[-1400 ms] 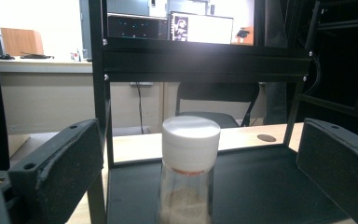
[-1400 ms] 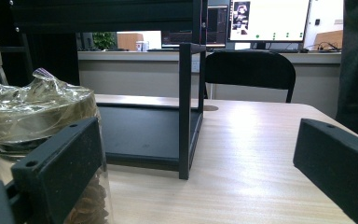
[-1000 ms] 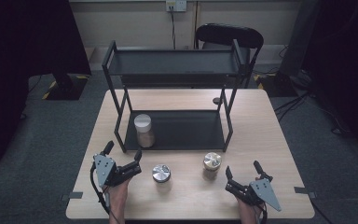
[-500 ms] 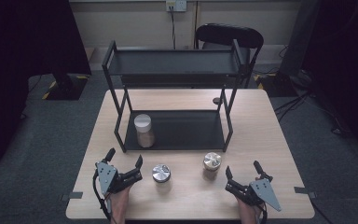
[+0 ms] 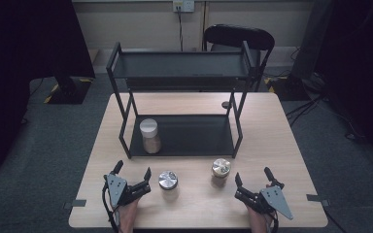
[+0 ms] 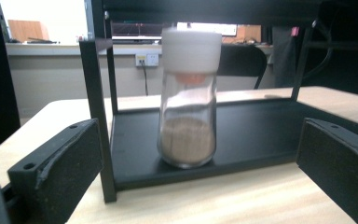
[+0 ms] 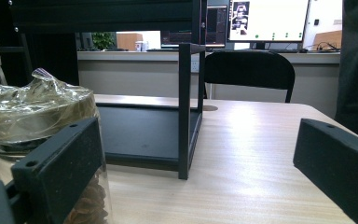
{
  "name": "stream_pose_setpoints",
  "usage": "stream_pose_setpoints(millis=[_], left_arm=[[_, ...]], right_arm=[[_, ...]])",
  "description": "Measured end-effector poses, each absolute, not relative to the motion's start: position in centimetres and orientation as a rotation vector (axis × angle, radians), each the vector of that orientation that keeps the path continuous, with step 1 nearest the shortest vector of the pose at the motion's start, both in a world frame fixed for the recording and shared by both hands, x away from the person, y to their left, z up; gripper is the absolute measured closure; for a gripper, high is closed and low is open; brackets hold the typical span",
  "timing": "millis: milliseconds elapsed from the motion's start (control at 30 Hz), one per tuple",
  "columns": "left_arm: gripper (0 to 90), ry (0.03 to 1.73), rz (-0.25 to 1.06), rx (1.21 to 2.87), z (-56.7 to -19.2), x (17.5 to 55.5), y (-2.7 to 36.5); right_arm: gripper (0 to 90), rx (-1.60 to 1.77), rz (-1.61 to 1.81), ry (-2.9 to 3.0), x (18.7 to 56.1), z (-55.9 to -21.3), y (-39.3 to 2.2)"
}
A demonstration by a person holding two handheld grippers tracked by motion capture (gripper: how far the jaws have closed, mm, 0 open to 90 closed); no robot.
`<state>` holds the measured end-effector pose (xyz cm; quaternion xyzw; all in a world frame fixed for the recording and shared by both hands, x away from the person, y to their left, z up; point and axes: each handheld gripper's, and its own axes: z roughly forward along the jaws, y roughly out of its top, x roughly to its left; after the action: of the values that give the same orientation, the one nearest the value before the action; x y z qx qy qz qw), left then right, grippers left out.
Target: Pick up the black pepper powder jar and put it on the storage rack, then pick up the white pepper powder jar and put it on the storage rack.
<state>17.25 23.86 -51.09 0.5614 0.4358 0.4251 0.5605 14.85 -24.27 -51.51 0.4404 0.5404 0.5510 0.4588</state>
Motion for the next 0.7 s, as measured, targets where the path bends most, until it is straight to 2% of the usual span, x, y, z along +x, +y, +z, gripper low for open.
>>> stream_pose_setpoints(millis=[700], left_arm=[[0.1, 1.033, 1.034, 1.281, -51.68, 16.95, 23.49]], right_arm=[[0.0, 1.093, 1.364, 1.336, 14.91, -51.41, -24.41]])
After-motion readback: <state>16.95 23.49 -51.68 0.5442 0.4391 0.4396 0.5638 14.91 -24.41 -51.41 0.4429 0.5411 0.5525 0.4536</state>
